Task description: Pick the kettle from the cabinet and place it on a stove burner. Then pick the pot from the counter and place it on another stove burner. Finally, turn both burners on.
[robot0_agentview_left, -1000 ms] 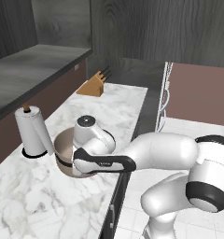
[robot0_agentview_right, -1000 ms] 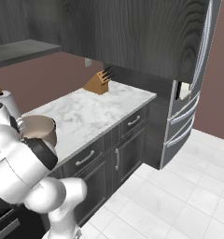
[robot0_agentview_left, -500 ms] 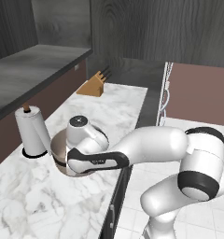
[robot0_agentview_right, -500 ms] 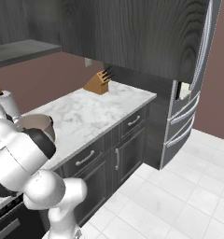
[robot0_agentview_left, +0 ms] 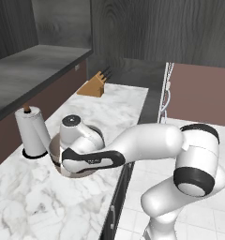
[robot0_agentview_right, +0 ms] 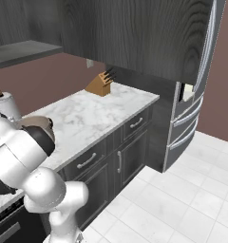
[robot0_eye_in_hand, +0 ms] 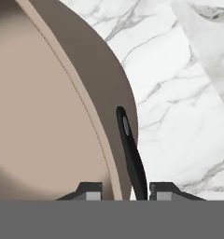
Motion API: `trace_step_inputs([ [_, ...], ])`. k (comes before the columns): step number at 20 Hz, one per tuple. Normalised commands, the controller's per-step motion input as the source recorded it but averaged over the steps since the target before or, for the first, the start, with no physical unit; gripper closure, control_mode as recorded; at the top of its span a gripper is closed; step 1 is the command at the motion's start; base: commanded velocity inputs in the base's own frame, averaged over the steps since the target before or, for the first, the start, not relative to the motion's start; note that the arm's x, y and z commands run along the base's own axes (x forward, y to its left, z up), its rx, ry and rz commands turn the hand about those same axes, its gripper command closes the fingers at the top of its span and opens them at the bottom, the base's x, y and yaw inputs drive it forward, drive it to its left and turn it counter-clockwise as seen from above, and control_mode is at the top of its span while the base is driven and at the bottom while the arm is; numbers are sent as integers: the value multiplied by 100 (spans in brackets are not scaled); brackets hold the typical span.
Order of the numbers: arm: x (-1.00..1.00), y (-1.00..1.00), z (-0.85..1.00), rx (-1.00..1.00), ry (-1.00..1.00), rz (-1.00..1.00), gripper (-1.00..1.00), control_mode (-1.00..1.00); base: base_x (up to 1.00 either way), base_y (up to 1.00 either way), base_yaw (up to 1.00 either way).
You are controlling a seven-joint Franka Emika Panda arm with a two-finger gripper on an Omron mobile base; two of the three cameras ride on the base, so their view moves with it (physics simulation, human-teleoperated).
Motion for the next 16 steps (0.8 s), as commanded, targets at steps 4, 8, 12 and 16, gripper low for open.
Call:
trace_step_inputs([
  [4,-5,-15,0,3,-8,0,100,-100,0,0,0],
  [8,-12,-26,8,0,-10,-4,100,-100,0,0,0],
  [12,0,-18,33,0,-3,-6,100,-100,0,0,0],
  [16,0,-16,56,0,0,-10,100,-100,0,0,0],
])
